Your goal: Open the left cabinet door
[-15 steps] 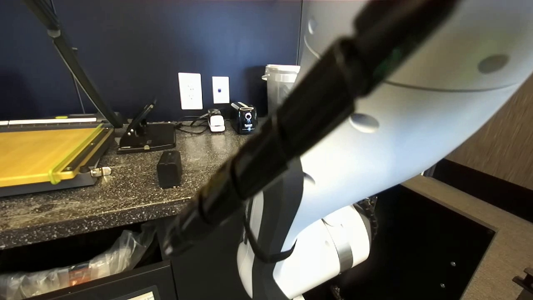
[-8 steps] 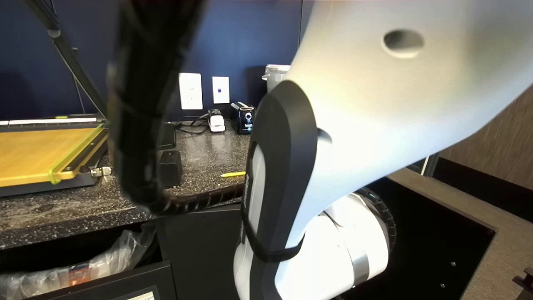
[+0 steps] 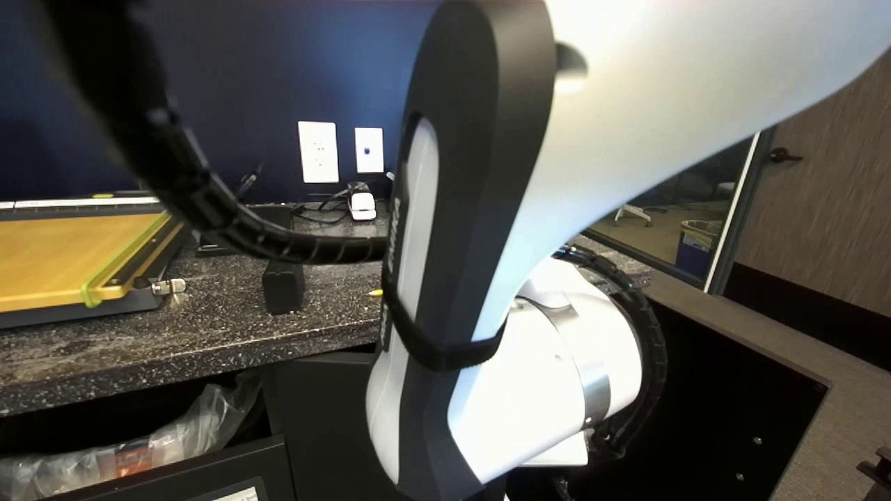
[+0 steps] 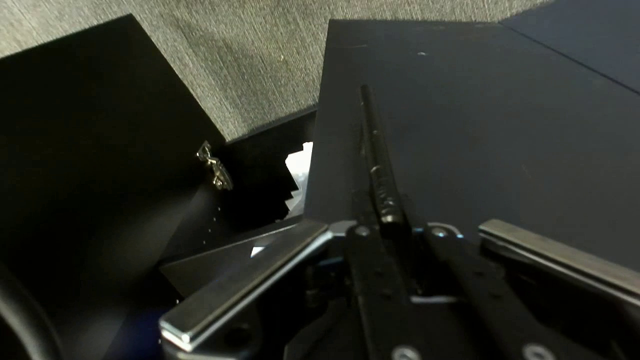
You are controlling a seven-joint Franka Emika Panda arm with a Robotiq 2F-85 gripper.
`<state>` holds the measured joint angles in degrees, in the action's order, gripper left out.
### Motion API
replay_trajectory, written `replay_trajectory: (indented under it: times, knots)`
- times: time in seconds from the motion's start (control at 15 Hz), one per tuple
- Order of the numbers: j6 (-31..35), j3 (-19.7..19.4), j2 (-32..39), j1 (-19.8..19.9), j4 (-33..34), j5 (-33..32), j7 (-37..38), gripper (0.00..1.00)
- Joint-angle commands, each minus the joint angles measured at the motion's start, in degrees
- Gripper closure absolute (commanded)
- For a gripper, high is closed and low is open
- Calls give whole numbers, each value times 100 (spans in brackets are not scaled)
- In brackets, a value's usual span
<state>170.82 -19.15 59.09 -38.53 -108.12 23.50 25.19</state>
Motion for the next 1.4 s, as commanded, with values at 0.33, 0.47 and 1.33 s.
replay_trajectory:
  times: [0.33,0.47,1.33]
  knots:
    - [-2552,584,-413,685,569,-1258,680,96]
    - [-2625,744,-442,877,645,-1466,780,96]
    - [-4534,1605,-1430,1530,-182,-2026,418,0]
